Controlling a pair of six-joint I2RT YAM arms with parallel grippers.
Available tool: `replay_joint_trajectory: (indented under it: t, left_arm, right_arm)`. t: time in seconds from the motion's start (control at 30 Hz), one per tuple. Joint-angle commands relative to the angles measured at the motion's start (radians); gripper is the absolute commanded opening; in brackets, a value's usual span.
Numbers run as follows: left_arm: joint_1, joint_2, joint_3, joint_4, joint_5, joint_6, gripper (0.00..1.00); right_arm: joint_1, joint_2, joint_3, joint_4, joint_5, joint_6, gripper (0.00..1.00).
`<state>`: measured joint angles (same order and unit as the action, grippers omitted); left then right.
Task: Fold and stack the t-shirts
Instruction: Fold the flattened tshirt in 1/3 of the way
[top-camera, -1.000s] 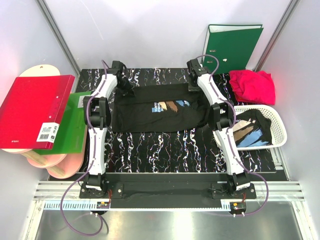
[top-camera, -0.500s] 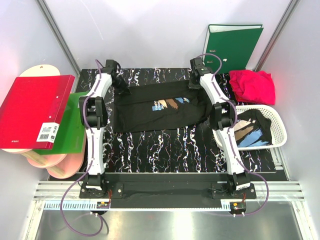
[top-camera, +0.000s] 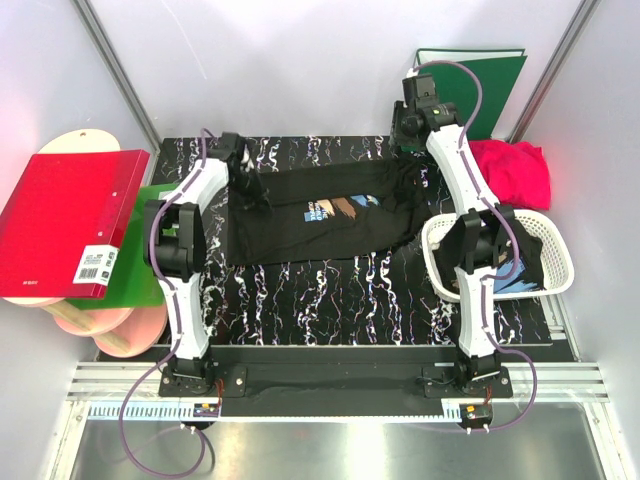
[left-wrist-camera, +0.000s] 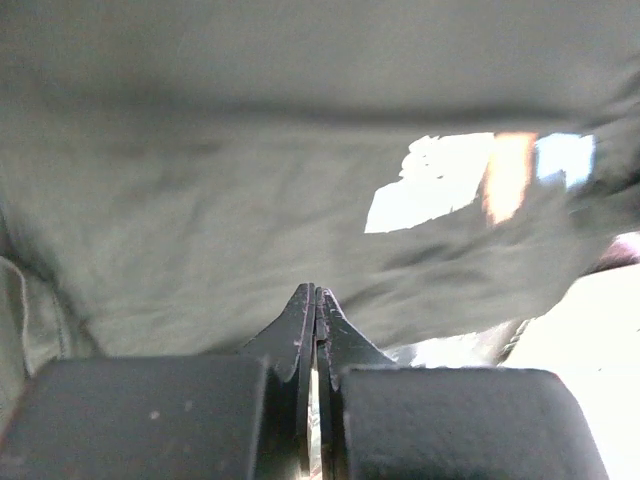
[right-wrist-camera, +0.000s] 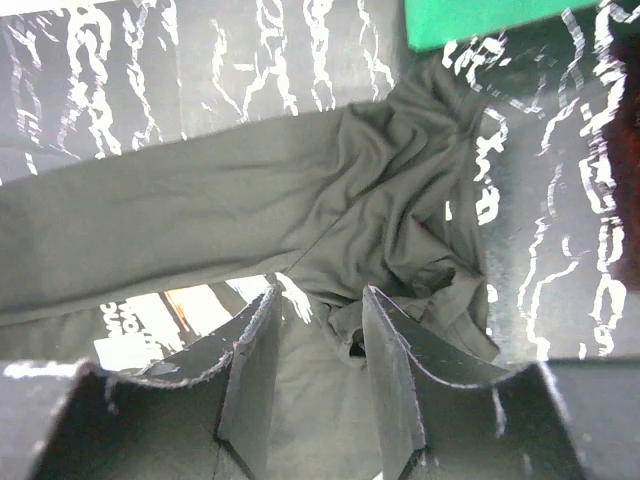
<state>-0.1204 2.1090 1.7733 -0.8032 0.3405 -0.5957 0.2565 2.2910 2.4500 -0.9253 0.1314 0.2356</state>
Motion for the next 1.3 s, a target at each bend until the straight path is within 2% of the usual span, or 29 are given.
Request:
replay_joint_trajectory:
  t: [0.0,0.07,0.2,0.33,0.43,0.6,0.77,1.13,1.27]
  left_arm:
    - [-0.01,0.003,-0.038,-0.05,-0.044,0.091,0.0]
    - [-0.027,0.023,0.007,-0.083,-0.076,0.144,0.0]
    - [-0.087,0.135,0.173,-0.249,-0.262,0.275,0.0]
    - [-0.116,0.196,0.267,-0.301,-0.365,0.332,0.0]
    - [-0.125,0.253,0.308,-0.356,-0.382,0.352,0.0]
    - [-0.148,0.278,0.299,-0.398,-0.501,0.376,0.0]
    - [-0.148,0.328,0.353,-0.459,-0.615,0.37,0.0]
    - [-0.087,0.385,0.396,-0.493,-0.696,0.332,0.0]
    - [-0.053,0.371,0.406,-0.484,-0.664,0.358,0.0]
  right_arm:
    - [0.0,-0.044,-0.022,0.003,0.04,-0.022,0.46]
    - [-0.003,-0.048,-0.022,0.0,0.042,-0.021,0.46]
    - [-0.013,-0.051,-0.023,0.0,0.025,-0.016,0.46]
    - [-0.023,-0.056,-0.029,0.002,0.016,-0.015,0.46]
    - [-0.031,-0.059,-0.034,0.0,0.013,-0.013,0.46]
    - [-0.051,-0.062,-0.04,0.0,0.005,-0.007,0.46]
    - [-0.057,-0.054,-0.04,0.0,-0.01,-0.001,0.46]
    - [-0.057,-0.068,-0.1,-0.009,-0.049,-0.001,0.46]
    - [-0.057,-0.071,-0.129,-0.02,-0.093,0.004,0.43]
